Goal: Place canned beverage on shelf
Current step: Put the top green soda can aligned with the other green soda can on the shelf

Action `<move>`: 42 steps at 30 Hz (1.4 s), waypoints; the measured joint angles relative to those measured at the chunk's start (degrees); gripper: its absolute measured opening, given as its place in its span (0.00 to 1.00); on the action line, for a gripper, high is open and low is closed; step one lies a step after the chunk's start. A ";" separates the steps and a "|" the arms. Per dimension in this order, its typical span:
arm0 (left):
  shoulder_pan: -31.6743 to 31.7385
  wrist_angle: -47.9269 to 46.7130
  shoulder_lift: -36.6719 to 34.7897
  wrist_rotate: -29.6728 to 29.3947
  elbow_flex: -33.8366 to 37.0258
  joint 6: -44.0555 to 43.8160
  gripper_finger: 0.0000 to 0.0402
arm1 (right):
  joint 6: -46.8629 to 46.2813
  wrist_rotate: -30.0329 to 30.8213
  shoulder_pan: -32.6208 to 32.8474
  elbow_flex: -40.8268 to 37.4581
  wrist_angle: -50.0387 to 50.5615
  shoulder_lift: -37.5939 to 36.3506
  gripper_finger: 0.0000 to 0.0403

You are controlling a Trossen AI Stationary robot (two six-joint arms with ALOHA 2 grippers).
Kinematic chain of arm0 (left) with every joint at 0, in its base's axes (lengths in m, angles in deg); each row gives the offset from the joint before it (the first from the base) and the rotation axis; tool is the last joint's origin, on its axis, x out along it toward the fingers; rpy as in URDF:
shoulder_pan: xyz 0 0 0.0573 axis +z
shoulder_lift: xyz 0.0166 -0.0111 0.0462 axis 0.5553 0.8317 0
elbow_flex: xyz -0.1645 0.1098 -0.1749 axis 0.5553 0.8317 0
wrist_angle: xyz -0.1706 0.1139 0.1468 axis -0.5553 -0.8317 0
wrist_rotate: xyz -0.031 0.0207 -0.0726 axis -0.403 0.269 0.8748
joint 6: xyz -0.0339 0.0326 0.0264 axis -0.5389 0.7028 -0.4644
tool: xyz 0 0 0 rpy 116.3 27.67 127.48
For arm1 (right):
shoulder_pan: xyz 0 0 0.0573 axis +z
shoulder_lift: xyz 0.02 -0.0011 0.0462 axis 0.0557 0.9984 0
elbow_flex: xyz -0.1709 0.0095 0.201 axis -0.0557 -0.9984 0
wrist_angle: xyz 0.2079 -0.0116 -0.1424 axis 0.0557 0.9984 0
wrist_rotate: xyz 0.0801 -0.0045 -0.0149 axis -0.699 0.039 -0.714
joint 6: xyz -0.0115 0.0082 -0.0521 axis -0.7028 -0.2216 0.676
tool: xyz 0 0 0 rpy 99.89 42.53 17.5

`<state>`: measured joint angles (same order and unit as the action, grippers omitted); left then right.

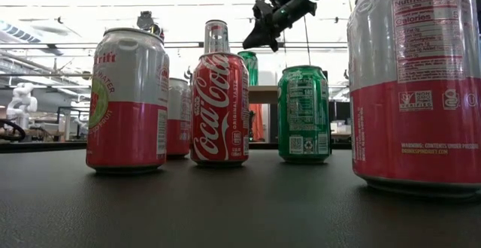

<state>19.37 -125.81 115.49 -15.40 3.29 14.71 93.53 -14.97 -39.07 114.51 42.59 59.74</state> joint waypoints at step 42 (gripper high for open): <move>-11.31 0.69 4.74 3.74 0.04 -9.87 0.96 | -8.97 7.84 34.79 4.56 49.69 -22.55 0.01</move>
<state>8.06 -125.13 120.23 -11.66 3.34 4.84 84.55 -7.14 -4.28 119.07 92.28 37.19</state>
